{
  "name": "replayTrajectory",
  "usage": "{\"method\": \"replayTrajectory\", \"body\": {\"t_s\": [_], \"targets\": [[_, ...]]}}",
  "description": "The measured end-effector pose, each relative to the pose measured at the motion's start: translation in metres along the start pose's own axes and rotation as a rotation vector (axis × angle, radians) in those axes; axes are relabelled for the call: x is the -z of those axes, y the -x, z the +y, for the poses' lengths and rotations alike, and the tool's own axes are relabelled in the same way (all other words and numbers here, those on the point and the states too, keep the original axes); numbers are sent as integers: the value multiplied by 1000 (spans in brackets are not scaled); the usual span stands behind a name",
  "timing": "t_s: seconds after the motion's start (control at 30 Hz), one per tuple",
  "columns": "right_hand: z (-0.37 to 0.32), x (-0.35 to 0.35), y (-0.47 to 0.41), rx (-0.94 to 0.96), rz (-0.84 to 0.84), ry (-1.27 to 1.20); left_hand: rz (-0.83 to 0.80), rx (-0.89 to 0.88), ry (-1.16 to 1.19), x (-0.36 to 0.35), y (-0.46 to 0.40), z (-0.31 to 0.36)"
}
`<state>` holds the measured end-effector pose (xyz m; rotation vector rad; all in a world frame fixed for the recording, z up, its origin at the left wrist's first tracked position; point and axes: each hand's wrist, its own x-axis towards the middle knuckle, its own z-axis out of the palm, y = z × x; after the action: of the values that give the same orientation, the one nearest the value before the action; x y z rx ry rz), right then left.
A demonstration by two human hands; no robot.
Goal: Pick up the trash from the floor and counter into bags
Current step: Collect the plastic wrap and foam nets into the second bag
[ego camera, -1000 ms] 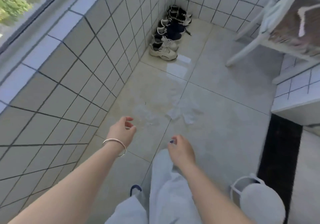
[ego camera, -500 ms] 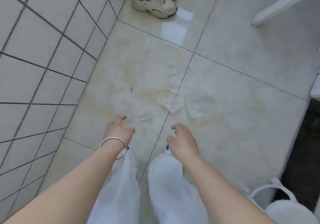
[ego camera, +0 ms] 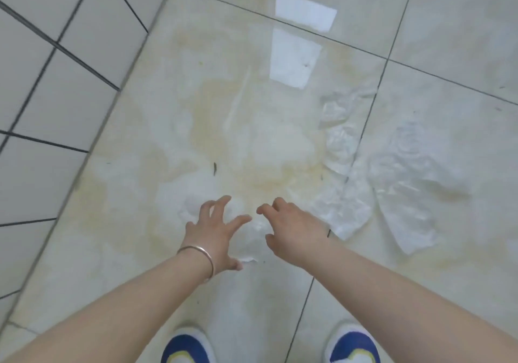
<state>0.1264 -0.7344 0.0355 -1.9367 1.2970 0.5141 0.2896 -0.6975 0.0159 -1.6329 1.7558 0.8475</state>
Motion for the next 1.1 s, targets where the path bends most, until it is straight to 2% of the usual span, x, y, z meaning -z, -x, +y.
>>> {"method": "replayTrajectory", "body": {"t_s": [0.07,0.13,0.23,0.4,0.47,0.53,0.63,0.7,0.77,0.87,1.0,1.1], "targets": [[7,-4,-15,20,-5,-13,25,-2,-27,-19,-15,2],[16,-3,-22,12,20,-11,195,-29,-23,-34,-24,-2],[22,0,-16,-31,41,-10,320,-67,41,-53,-30,-21],[26,0,-12,-35,74,-31,361,-116,137,-56,-42,-28],[28,3,-16,-44,103,-27,329,-85,264,-43,-47,-20],[33,4,-16,-88,165,-35,384,-43,350,-29,-51,-11],[42,-1,-6,-203,336,14,415,-102,463,7,-50,7],[57,-9,2,-333,403,21,453,-167,414,29,-54,19],[72,-10,7,-442,387,-32,457,-194,359,44,-65,33],[99,-13,6,-508,336,-20,456,-198,270,58,-82,48],[110,-20,2,-542,323,-104,441,-167,217,68,-94,66],[108,-31,-4,-453,305,-212,436,-171,192,67,-99,80]]}}
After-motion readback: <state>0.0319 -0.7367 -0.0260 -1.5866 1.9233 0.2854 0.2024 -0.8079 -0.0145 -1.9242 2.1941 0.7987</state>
